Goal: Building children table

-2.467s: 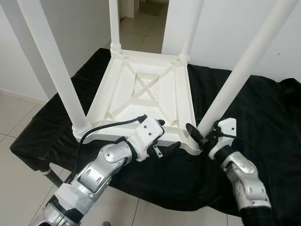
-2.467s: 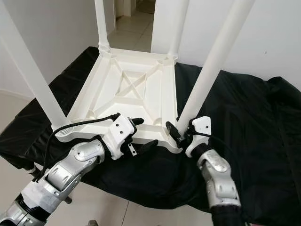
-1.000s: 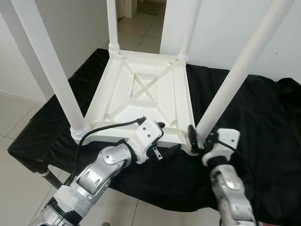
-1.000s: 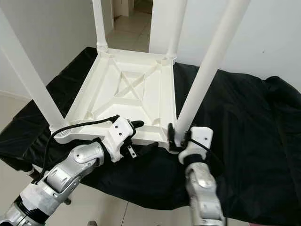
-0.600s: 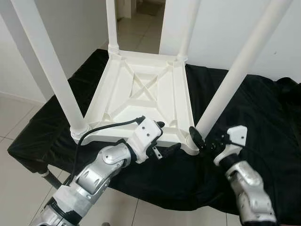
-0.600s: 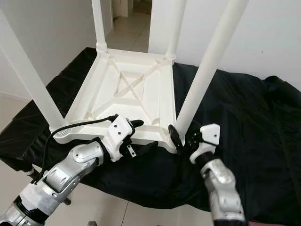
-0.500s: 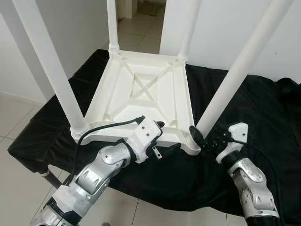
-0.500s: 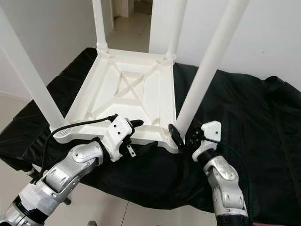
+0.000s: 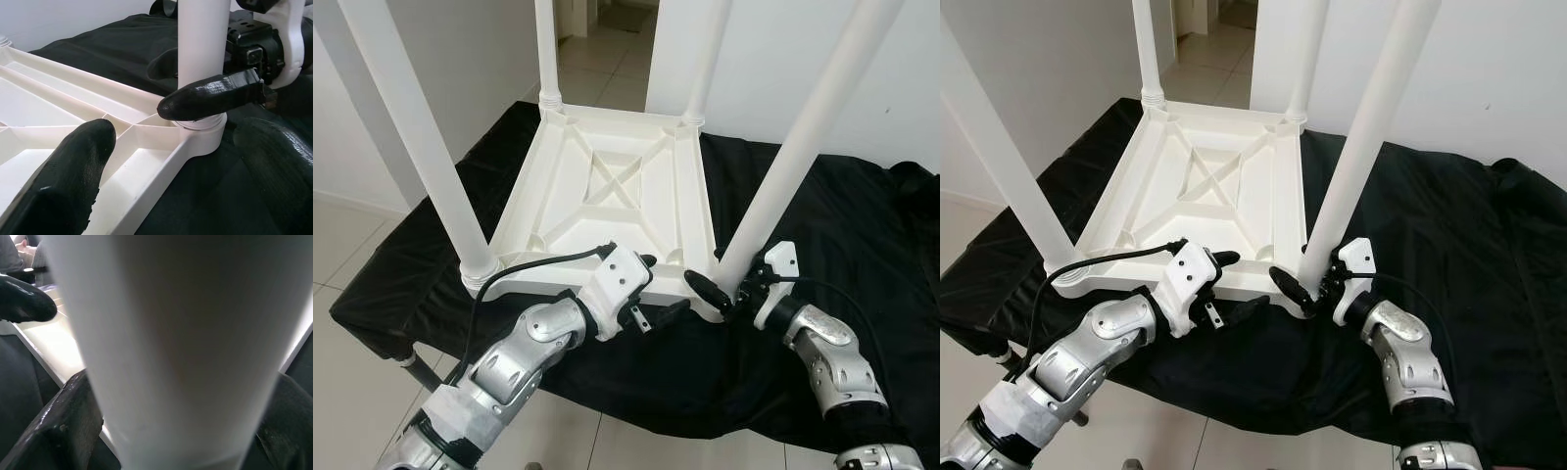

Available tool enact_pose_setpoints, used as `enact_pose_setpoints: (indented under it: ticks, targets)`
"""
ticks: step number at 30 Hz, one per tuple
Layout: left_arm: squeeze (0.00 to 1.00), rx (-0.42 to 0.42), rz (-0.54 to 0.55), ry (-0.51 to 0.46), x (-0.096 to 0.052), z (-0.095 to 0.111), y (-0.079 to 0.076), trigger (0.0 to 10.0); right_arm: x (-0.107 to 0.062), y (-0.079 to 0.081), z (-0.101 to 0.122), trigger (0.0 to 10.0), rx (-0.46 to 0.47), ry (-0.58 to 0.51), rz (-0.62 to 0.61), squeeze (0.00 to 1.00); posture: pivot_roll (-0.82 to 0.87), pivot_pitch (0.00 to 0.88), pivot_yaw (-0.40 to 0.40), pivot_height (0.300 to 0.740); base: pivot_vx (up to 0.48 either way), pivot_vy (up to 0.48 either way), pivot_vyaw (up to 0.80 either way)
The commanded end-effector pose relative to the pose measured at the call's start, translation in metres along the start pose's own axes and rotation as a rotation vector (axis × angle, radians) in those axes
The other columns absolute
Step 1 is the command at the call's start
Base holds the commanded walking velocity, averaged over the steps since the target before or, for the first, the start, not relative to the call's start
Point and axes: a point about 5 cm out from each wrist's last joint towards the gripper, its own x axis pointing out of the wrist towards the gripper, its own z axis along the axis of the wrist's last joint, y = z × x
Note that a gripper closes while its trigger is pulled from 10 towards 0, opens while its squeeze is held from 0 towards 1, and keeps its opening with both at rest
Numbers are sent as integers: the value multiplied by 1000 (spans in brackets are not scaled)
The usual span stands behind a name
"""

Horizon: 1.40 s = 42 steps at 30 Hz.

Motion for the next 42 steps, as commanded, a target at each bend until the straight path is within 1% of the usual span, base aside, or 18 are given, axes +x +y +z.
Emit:
enact_pose_setpoints:
  ticks: [1,2,3,5,6,9,10,11,21,22,23,24,25,26,34,39,41,42]
  targets:
    - [0,22,-183,12,1,-1,-11,10000,1,-2,0,9843,-11,5,20,0,-50,0,-54,740,0,0,0]
    - [0,22,-183,12,1,-1,-11,10000,1,-2,0,9843,-11,5,20,0,-50,0,-54,740,0,0,0]
    - [0,23,-180,15,1,-1,-11,10000,0,-3,0,9216,-19,8,25,0,-50,0,-54,740,0,0,0]
    - [0,23,-178,16,1,-1,-11,10000,0,-4,0,9137,-23,9,30,0,-52,0,-53,740,0,0,0]
    - [0,22,-178,18,1,-2,-11,10000,-1,-5,-1,7216,-25,11,32,0,-52,0,-52,740,0,0,0]
    - [0,22,-178,18,1,-2,-11,10000,-1,-5,-1,7216,-25,11,32,0,-52,0,-52,740,0,0,0]
    - [0,22,-178,19,1,-2,-11,10000,-3,-6,-1,3020,-19,8,36,0,-53,0,-51,740,0,0,0]
    - [0,24,-179,20,1,-2,-11,10000,-5,-7,-2,0,-19,10,35,0,-57,0,-48,740,0,0,0]
    - [0,24,-188,24,1,-2,-11,10000,-14,-8,-9,0,-6,19,20,0,-67,0,-35,740,0,0,0]
    - [0,24,-189,25,1,-2,-11,10000,-15,-9,-9,1922,-8,22,1,0,-69,0,-32,740,0,0,0]
    - [0,24,-189,25,1,-2,-11,10000,-15,-9,-9,1922,-8,22,1,0,-69,0,-32,740,0,0,0]
    - [0,25,-189,25,1,-2,-10,10000,-16,-9,-9,7412,-9,21,-13,0,-70,0,-31,740,0,0,0]
    - [0,25,-189,25,1,-2,-10,10000,-16,-9,-9,7412,-9,21,-13,0,-70,0,-31,740,0,0,0]
    - [0,26,-189,25,1,-2,-10,10000,-16,-9,-9,10000,-7,14,-27,0,-71,0,-31,740,0,0,0]
    - [0,34,-181,26,2,-3,-9,10000,-13,6,-8,10000,28,-47,-142,0,-75,0,-36,740,0,0,0]
    - [0,32,-179,25,2,-3,-9,10000,-12,12,-10,10000,20,-41,-257,0,-79,0,-33,740,0,0,0]
    - [0,33,-180,25,2,-3,-9,10000,-11,17,-8,10000,9,-46,-355,0,-84,0,-31,740,0,0,0]
    - [0,33,-180,25,2,-3,-9,10000,-11,17,-8,10000,9,-46,-355,0,-84,0,-31,740,0,0,0]
